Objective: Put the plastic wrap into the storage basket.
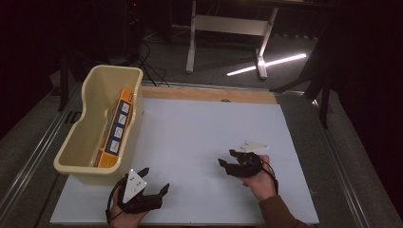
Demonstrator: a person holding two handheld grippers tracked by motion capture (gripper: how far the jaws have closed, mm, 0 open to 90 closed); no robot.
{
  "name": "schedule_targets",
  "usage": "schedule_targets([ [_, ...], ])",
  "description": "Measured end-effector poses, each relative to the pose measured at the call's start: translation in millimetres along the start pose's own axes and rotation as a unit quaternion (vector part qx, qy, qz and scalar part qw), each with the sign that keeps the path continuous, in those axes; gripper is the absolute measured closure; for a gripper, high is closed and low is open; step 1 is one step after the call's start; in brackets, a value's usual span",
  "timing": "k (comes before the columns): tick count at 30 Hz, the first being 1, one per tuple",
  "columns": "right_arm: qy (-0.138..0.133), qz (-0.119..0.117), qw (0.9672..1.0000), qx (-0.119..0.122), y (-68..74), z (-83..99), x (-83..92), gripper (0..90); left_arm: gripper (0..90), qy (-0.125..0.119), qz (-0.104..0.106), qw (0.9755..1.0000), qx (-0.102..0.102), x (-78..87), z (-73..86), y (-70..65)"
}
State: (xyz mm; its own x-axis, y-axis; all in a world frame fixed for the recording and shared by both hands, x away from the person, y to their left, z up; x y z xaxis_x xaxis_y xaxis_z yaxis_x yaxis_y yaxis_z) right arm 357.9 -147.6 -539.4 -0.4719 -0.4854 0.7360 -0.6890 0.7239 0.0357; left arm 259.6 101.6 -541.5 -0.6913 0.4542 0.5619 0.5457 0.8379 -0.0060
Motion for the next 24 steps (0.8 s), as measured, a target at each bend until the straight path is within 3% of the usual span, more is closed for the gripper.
schedule_targets([
  [1, 0.0, 0.0, 1.0, 0.0, 0.0, 0.0, 0.0, 39.3, 15.5, 0.001, -0.001, 1.0, 0.0, -0.4, 0.2, 0.3],
  [2, 0.006, 0.017, 0.9998, 0.01, -6.0, 17.8, 4.8, 37.0, 15.6, 0.003, -0.002, 1.0, 0.0, -0.9, 0.7, 0.9],
  [5, 0.005, 0.021, 0.9997, 0.007, -9.9, 29.1, 9.9, 36.0, 15.6, 0.004, -0.004, 1.0, 0.001, -1.4, 0.7, 2.0],
  [8, -0.01, 0.012, 0.9998, -0.012, -18.3, 46.0, 23.2, 35.2, 15.6, 0.005, -0.007, 1.0, 0.001, -2.0, 0.5, 3.6],
  [12, -0.029, 0.02, 0.9991, -0.023, -25.2, 52.8, 37.6, 34.6, 15.6, 0.003, -0.009, 0.9999, 0.004, -2.7, -0.5, 4.3],
  [18, -0.042, 0.036, 0.9984, -0.014, -36.7, 67.1, 53.4, 32.7, 15.6, 0.002, -0.011, 0.9999, 0.006, -1.3, -0.6, 6.2],
  [24, -0.04, 0.021, 0.9989, -0.012, -39.9, 70.5, 53.4, 30.0, 15.6, 0.006, -0.01, 0.9999, 0.008, -4.7, -0.2, 5.1],
])
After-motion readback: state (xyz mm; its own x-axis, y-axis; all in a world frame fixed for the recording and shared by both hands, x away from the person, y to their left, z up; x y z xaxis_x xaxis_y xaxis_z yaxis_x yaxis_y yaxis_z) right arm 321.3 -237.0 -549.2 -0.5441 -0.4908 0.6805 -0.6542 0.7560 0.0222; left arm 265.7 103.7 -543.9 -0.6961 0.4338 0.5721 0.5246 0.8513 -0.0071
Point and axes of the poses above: each handheld gripper's, and its own axes: x roughly backward along the jaws, z roughly out of its underside, y roughly to its left, the point moved 9 cm from there along -x, roughly forward along the jaws, and after that the axes turned 8 degrees about y, right-handed, at the moved point
